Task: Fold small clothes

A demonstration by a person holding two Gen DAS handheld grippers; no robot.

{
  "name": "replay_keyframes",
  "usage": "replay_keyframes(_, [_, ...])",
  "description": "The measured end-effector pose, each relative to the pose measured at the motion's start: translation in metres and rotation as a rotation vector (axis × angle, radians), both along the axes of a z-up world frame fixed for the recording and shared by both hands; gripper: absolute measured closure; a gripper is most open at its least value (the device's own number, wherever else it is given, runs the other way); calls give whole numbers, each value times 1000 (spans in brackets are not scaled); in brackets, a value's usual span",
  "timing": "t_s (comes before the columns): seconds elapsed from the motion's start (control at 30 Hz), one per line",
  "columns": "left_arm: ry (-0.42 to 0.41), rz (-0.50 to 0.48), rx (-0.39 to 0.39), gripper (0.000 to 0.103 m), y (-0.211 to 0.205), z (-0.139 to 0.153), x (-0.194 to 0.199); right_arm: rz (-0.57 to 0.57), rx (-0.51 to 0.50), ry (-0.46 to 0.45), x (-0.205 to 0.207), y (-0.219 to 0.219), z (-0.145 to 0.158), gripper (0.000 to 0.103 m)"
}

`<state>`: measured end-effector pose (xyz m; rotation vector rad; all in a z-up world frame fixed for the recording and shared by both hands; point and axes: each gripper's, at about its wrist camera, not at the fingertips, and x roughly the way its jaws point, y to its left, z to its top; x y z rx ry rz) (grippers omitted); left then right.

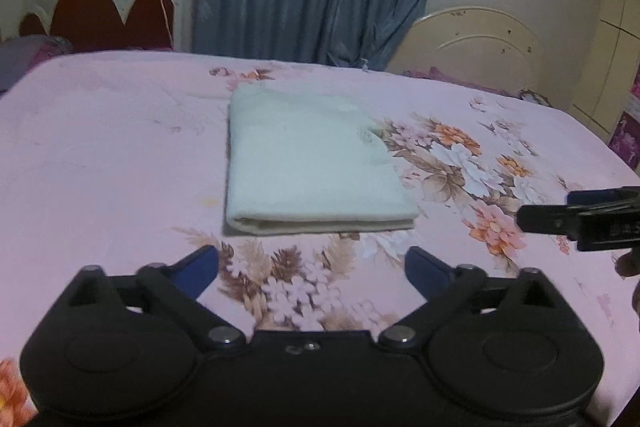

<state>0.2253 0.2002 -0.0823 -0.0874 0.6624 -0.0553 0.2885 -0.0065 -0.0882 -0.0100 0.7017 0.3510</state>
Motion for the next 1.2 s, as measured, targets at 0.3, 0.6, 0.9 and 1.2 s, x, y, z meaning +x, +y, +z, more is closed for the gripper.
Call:
replay_keyframes(0.3, [-67,25,9,0,-23,35,-71,-43,9,-20,-73,-37,22,0])
replay_keyframes(0.6, [-102,21,35,0,-38,67,-123,-44,48,-50,-137,-46,53,0])
replay_keyframes(0.9, [-166,1,53,0,-51,92,-162,-46,73,-93,-183,-50,72,0])
replay_keyframes(1.2, [-201,-1,54,1,-60,100,-190,-34,85,-141,-220,-56,86,0])
